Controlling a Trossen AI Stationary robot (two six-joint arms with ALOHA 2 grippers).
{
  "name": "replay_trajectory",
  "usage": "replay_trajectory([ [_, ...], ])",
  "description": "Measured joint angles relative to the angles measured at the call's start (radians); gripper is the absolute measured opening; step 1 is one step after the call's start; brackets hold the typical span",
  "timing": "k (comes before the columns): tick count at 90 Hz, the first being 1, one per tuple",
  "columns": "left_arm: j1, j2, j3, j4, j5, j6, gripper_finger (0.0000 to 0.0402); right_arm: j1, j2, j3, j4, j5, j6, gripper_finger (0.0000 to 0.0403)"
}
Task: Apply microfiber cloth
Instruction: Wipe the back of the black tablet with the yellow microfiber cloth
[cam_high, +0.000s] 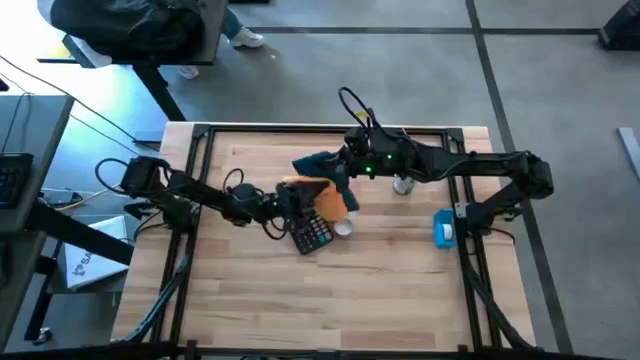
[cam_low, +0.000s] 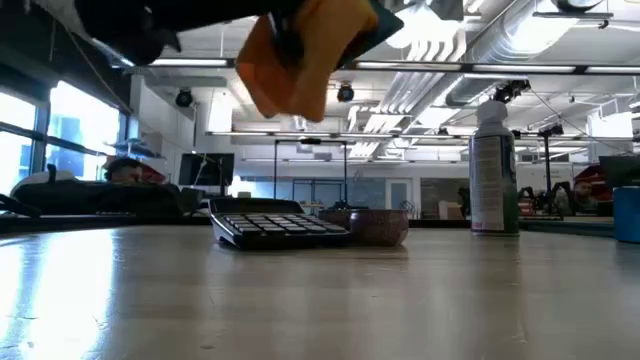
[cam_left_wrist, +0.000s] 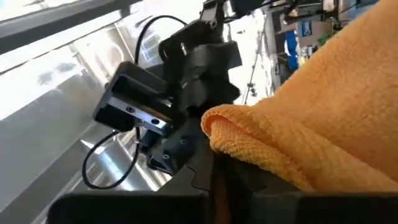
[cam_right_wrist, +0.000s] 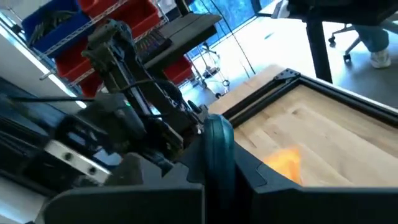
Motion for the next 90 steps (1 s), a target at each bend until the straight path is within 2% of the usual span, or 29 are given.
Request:
replay_trajectory([
  [21, 0.015, -0.003, 0.081, -0.312, 0.062, -0.104, 0.0, 0.006, 0.006, -0.003, -0.035, 0.014, -0.021, 0.0],
  [33, -0.003, -0.003, 0.083, -0.372, 0.075, -0.159, 0.0, 0.008, 0.008, -0.004, -0.037, 0.004, -0.022, 0.0],
  [40, -0.015, -0.003, 0.075, -0.378, 0.031, -0.209, 0.0, 0.009, 0.008, -0.004, -0.03, 0.004, -0.026, 0.0],
  [55, -0.042, -0.003, 0.034, -0.377, -0.158, -0.327, 0.0, 0.006, -0.001, -0.004, -0.026, 0.015, -0.061, 0.0],
  [71, -0.067, -0.008, -0.082, -0.293, -0.247, -0.413, 0.0, 0.006, -0.021, -0.004, -0.021, 0.026, -0.105, 0.0],
  [83, -0.073, -0.007, -0.186, -0.083, -0.278, -0.38, 0.0, 0.006, -0.043, -0.004, -0.017, 0.028, -0.115, 0.0],
  [90, -0.067, -0.003, -0.224, 0.078, -0.311, -0.327, 0.0, 0.011, -0.047, -0.001, -0.007, -0.01, -0.098, 0.0],
])
